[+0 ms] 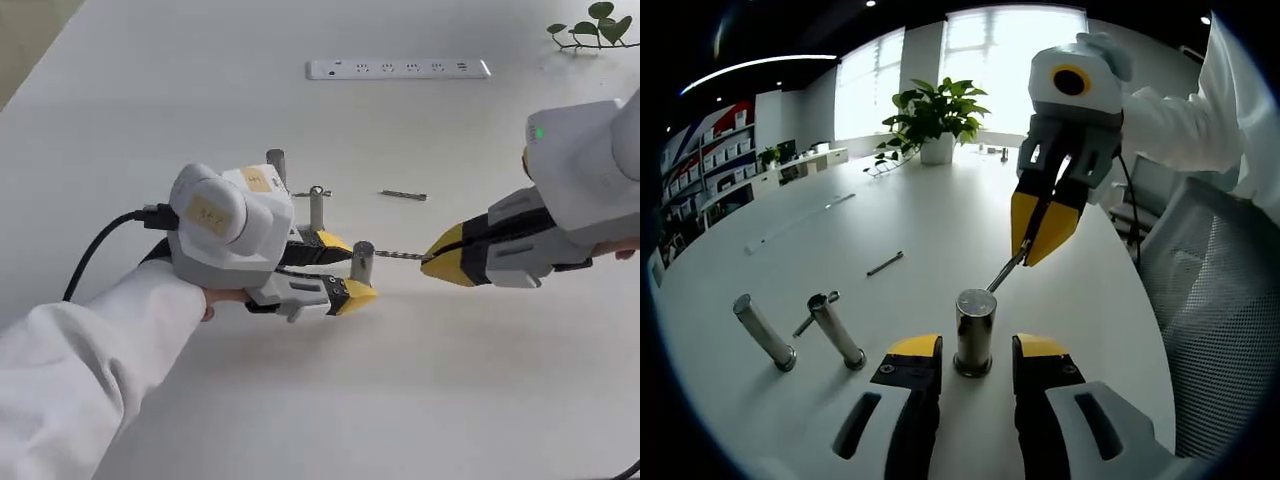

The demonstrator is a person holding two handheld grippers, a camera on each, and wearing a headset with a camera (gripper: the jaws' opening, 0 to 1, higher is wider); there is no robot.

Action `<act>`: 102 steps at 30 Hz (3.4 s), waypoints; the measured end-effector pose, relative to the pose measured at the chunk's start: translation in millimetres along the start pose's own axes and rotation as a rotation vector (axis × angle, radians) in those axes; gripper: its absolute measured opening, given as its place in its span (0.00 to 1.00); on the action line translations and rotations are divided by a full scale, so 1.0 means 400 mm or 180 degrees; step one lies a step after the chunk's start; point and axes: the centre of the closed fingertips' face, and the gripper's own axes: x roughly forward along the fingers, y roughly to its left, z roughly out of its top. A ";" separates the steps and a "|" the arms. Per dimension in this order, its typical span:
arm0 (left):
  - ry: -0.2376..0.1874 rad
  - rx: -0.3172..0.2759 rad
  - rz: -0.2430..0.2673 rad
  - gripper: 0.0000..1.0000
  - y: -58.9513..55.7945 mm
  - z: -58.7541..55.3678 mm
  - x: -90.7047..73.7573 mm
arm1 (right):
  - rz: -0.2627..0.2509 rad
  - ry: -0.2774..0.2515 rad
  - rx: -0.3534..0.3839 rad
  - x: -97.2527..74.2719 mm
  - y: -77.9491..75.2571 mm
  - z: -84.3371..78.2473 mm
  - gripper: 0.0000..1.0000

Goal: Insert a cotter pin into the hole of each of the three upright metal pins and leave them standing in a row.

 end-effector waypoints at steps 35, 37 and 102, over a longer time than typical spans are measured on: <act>-0.0042 -0.0198 0.0097 0.12 0.005 -0.006 0.005 | 0.0094 0.0103 -0.0387 0.087 -0.002 0.048 0.00; -0.0047 -0.0202 0.0094 0.12 0.005 -0.006 0.005 | 0.0122 0.0090 -0.0487 0.091 0.002 0.056 0.00; 0.0032 -0.0232 0.0003 0.99 -0.086 -0.032 -0.200 | -0.0206 -0.0545 0.0493 0.196 0.003 0.030 0.09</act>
